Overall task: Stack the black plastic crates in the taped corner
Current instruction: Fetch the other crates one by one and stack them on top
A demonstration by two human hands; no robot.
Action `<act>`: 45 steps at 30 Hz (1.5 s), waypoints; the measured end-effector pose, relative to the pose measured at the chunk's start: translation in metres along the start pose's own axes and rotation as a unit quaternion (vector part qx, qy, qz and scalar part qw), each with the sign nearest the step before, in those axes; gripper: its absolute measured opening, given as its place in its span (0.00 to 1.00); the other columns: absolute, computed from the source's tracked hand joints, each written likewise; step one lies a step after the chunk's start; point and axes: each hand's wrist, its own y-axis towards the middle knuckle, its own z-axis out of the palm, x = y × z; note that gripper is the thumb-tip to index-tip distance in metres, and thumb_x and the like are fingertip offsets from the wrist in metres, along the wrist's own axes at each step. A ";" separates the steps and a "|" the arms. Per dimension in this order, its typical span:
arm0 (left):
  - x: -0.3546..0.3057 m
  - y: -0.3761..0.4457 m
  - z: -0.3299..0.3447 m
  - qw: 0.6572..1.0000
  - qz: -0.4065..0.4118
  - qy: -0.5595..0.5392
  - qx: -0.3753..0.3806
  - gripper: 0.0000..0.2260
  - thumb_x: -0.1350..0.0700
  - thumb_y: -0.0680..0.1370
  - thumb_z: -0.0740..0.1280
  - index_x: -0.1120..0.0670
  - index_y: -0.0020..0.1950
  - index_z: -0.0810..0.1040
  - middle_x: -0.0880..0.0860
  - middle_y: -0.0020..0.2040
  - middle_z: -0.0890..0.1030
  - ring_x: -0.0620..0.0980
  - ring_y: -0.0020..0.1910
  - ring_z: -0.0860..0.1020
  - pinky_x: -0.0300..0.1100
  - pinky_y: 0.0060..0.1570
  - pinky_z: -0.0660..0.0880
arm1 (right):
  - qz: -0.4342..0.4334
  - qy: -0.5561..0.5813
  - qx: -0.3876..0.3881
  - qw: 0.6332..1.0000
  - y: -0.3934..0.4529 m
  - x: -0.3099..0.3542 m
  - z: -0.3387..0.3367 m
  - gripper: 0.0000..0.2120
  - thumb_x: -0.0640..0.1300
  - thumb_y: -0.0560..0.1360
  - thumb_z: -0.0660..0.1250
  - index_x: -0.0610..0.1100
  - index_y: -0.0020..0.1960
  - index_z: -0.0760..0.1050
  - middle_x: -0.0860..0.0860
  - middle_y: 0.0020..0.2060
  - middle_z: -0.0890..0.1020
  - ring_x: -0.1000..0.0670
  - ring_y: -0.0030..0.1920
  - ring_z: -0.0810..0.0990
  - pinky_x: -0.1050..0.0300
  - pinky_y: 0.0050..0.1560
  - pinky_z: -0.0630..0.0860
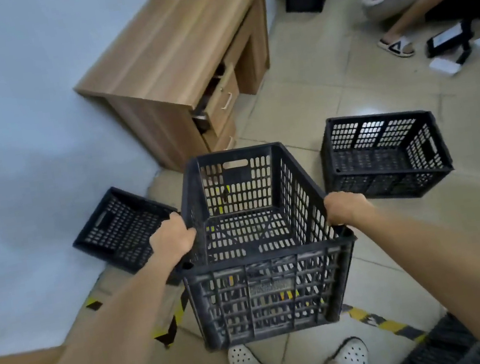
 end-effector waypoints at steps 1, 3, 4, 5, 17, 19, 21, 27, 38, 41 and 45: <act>0.025 0.000 -0.004 1.000 -0.012 -0.004 0.002 0.18 0.46 0.78 0.65 0.58 0.59 0.70 0.59 0.57 0.78 0.60 0.55 0.78 0.50 0.50 0.75 | -0.014 -0.009 0.009 1.000 0.003 0.024 -0.003 0.10 0.41 0.76 0.65 0.43 0.58 0.76 0.47 0.51 0.81 0.45 0.54 0.81 0.54 0.46 0.72; 0.061 0.001 -0.007 0.999 -0.029 -0.018 0.012 0.17 0.46 0.78 0.65 0.57 0.58 0.71 0.58 0.56 0.78 0.59 0.54 0.78 0.50 0.52 0.76 | -0.034 -0.026 0.041 0.998 0.009 0.057 -0.009 0.07 0.40 0.75 0.66 0.43 0.53 0.76 0.47 0.46 0.80 0.45 0.50 0.81 0.55 0.46 0.75; 0.087 0.002 -0.010 0.998 -0.040 -0.034 0.018 0.16 0.46 0.77 0.65 0.57 0.57 0.71 0.57 0.55 0.78 0.59 0.53 0.78 0.50 0.52 0.77 | -0.045 -0.036 0.053 0.997 0.014 0.083 -0.013 0.05 0.40 0.74 0.67 0.42 0.50 0.76 0.48 0.44 0.80 0.45 0.47 0.81 0.55 0.47 0.75; 0.113 0.002 -0.015 0.997 -0.053 -0.049 0.024 0.15 0.46 0.77 0.65 0.56 0.56 0.72 0.57 0.53 0.79 0.58 0.52 0.79 0.50 0.51 0.77 | -0.056 -0.043 0.059 0.996 0.018 0.109 -0.019 0.04 0.40 0.74 0.68 0.42 0.48 0.76 0.48 0.43 0.80 0.45 0.45 0.80 0.56 0.46 0.76; 0.328 -0.002 -0.039 0.979 -0.175 -0.102 0.017 0.12 0.46 0.78 0.64 0.54 0.52 0.71 0.55 0.48 0.79 0.56 0.46 0.79 0.44 0.43 0.75 | -0.175 -0.130 0.023 0.976 0.016 0.349 -0.066 0.06 0.36 0.73 0.66 0.41 0.50 0.74 0.47 0.42 0.80 0.45 0.45 0.83 0.54 0.46 0.80; 0.349 -0.003 -0.040 0.975 -0.190 -0.111 0.012 0.13 0.46 0.78 0.64 0.55 0.53 0.71 0.56 0.49 0.79 0.57 0.46 0.79 0.43 0.42 0.74 | -0.191 -0.139 0.016 0.972 0.015 0.374 -0.069 0.06 0.36 0.74 0.64 0.40 0.50 0.73 0.46 0.44 0.79 0.44 0.47 0.82 0.53 0.46 0.79; 0.365 -0.005 -0.040 0.971 -0.206 -0.122 -0.001 0.12 0.47 0.78 0.64 0.55 0.53 0.71 0.55 0.47 0.78 0.56 0.45 0.79 0.44 0.42 0.75 | -0.214 -0.151 0.006 0.965 0.016 0.394 -0.073 0.07 0.37 0.75 0.64 0.38 0.53 0.75 0.45 0.45 0.78 0.43 0.48 0.81 0.51 0.50 0.79; 0.396 0.005 -0.036 0.958 -0.251 -0.139 -0.004 0.12 0.48 0.77 0.64 0.55 0.51 0.71 0.55 0.45 0.79 0.56 0.44 0.79 0.45 0.42 0.77 | -0.268 -0.210 0.006 0.940 0.034 0.447 -0.095 0.11 0.37 0.77 0.62 0.38 0.58 0.75 0.46 0.44 0.76 0.44 0.42 0.77 0.54 0.41 0.75; 0.378 0.075 -0.021 0.904 -0.334 -0.253 -0.081 0.08 0.58 0.74 0.66 0.52 0.37 0.69 0.52 0.35 0.76 0.55 0.37 0.77 0.44 0.34 0.74 | -0.343 -0.263 0.002 0.902 0.150 0.516 -0.138 0.13 0.37 0.78 0.59 0.38 0.61 0.74 0.44 0.54 0.80 0.42 0.50 0.80 0.52 0.44 0.74; 0.373 0.110 -0.012 0.888 -0.334 -0.299 -0.102 0.03 0.59 0.73 0.66 0.54 0.44 0.72 0.52 0.40 0.77 0.54 0.40 0.78 0.47 0.40 0.77 | -0.346 -0.249 -0.019 0.904 0.187 0.531 -0.145 0.13 0.39 0.80 0.60 0.37 0.63 0.72 0.43 0.56 0.79 0.41 0.54 0.80 0.50 0.44 0.73; 0.369 0.153 0.022 0.871 -0.362 -0.312 -0.113 0.07 0.55 0.73 0.66 0.53 0.46 0.69 0.52 0.38 0.75 0.56 0.39 0.77 0.52 0.41 0.79 | -0.336 -0.209 -0.047 0.917 0.237 0.538 -0.133 0.16 0.42 0.80 0.60 0.38 0.67 0.65 0.43 0.59 0.79 0.40 0.57 0.80 0.47 0.48 0.75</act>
